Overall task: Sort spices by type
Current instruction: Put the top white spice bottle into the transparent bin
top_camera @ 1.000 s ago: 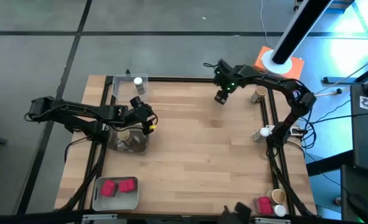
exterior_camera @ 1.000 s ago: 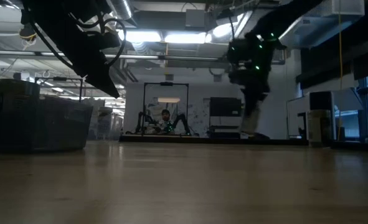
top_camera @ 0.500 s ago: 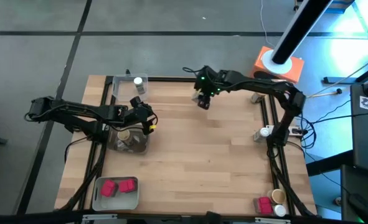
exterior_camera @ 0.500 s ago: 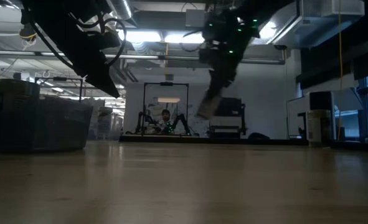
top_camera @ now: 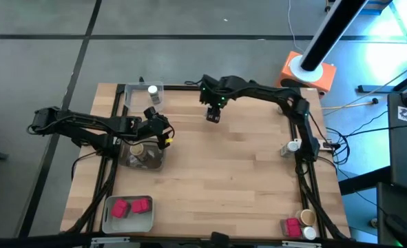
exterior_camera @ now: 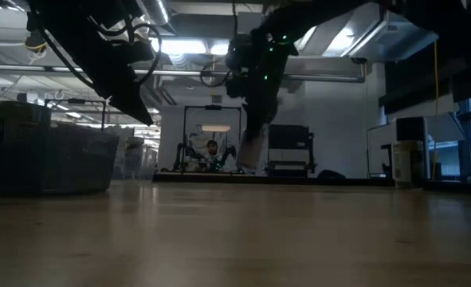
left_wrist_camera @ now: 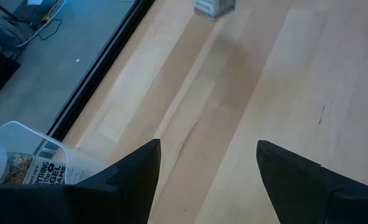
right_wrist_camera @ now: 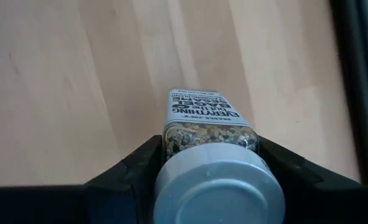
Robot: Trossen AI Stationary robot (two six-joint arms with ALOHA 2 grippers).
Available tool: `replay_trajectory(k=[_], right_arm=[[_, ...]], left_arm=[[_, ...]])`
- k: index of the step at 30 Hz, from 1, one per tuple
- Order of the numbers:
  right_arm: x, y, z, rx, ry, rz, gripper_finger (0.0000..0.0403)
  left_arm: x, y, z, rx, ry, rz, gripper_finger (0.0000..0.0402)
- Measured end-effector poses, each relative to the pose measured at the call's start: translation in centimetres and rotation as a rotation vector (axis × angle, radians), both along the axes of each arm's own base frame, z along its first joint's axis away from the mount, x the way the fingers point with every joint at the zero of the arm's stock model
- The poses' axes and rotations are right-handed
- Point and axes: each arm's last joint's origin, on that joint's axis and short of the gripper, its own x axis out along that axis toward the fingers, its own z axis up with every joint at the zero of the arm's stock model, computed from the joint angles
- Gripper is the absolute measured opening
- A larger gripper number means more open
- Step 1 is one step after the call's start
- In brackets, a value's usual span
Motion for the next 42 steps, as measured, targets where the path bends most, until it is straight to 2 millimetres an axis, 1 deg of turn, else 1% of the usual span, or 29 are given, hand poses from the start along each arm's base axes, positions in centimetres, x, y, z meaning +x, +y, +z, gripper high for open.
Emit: replay_trajectory(k=[4, 9, 16, 22, 24, 29, 32, 34, 36, 42], right_arm=[[0.3, -0.1, -1.5, 0.017, 0.039, -0.002, 0.0209], [0.7, -0.3, -2.5, 0.022, 0.05, -0.002, 0.0214], [1.0, -0.4, -2.5, 0.011, 0.023, -0.003, 0.0261], [0.9, -0.4, -2.4, 0.006, 0.032, 0.011, 0.0288], [0.3, -0.2, -1.7, 0.004, 0.053, 0.024, 0.0293], [-2.0, 0.8, 2.1, 0.015, 0.075, 0.03, 0.0295], [-3.1, 1.3, 4.0, 0.009, 0.048, 0.031, 0.0294], [-3.9, 1.6, 4.6, -0.008, 0.01, 0.031, 0.0294], [-4.7, 1.7, 4.5, -0.027, -0.03, 0.026, 0.0294], [-7.7, 2.6, 1.2, -0.062, -0.104, 0.012, 0.0294]], left_arm=[[0.0, 0.0, 0.0, 0.0, 0.0, 0.0, 0.0249], [0.0, 0.0, 0.0, 0.0, 0.0, 0.0, 0.0249], [0.0, 0.0, 0.0, 0.0, 0.0, 0.0, 0.0249], [0.0, -0.1, 0.0, -0.019, -0.001, -0.017, 0.0249], [0.1, -0.1, 0.0, -0.023, -0.004, -0.02, 0.0249], [0.3, -0.1, 0.2, -0.023, -0.036, -0.024, 0.0249], [0.6, -0.1, 0.5, -0.02, -0.063, -0.065, 0.0249], [0.9, -0.1, 0.8, -0.007, -0.097, -0.092, 0.0249], [1.3, -0.1, 1.2, 0.018, -0.134, -0.112, 0.0249], [2.1, 0.0, 2.4, 0.103, -0.24, -0.172, 0.0249]])
